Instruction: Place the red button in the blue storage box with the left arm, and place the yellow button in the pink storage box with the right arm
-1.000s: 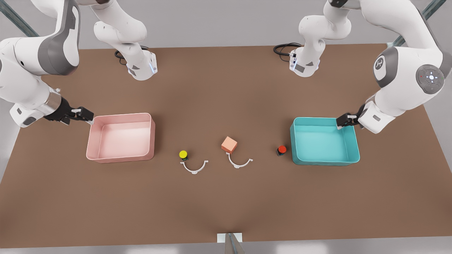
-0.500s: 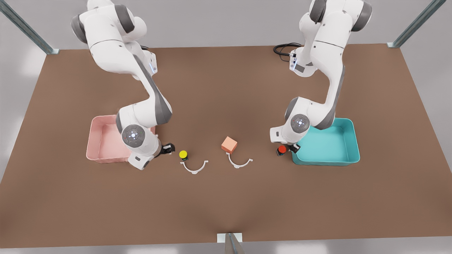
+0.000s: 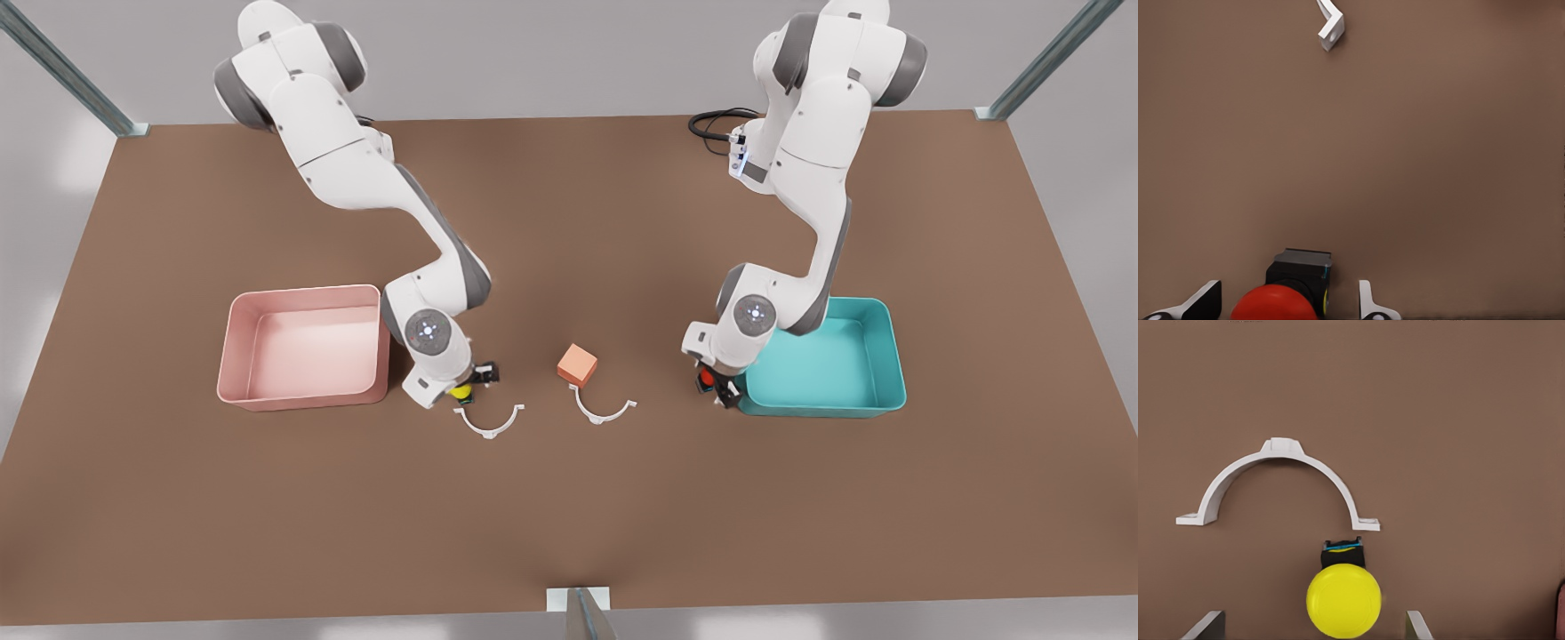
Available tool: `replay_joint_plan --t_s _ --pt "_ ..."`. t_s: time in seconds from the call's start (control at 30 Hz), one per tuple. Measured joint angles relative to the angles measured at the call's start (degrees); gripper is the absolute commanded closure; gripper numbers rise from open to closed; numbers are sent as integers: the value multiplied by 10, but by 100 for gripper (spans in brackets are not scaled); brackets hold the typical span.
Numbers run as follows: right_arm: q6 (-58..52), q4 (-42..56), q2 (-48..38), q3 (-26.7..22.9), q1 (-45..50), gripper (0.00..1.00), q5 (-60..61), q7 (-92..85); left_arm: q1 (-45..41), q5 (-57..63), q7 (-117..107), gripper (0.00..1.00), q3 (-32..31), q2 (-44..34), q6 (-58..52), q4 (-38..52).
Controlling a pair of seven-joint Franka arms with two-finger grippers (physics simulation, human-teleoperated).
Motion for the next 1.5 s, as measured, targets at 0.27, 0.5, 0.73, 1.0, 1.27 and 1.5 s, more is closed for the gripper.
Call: replay_joint_plan --t_s 0.27,0.5,0.73,1.0,1.27,1.5 --pt "71 -37 19 0 -4 0 0 43 -1 1 61 57 -1 -4 15 0" --pt "137 -55 42 0 3 18 1 68 5 3 92 62 0 -72 -5 1" --pt "181 -55 42 0 -1 69 6 75 180 4 169 61 1 -179 -146 -1" --pt "129 -63 -88 0 -44 66 9 69 174 1 265 0 -1 -176 -249 -29" --pt "66 -323 -322 0 -160 66 9 20 165 0 90 0 -6 -200 -439 319" --pt "81 -397 -309 0 -252 42 5 -32 153 4 -121 0 -10 -241 -572 356"
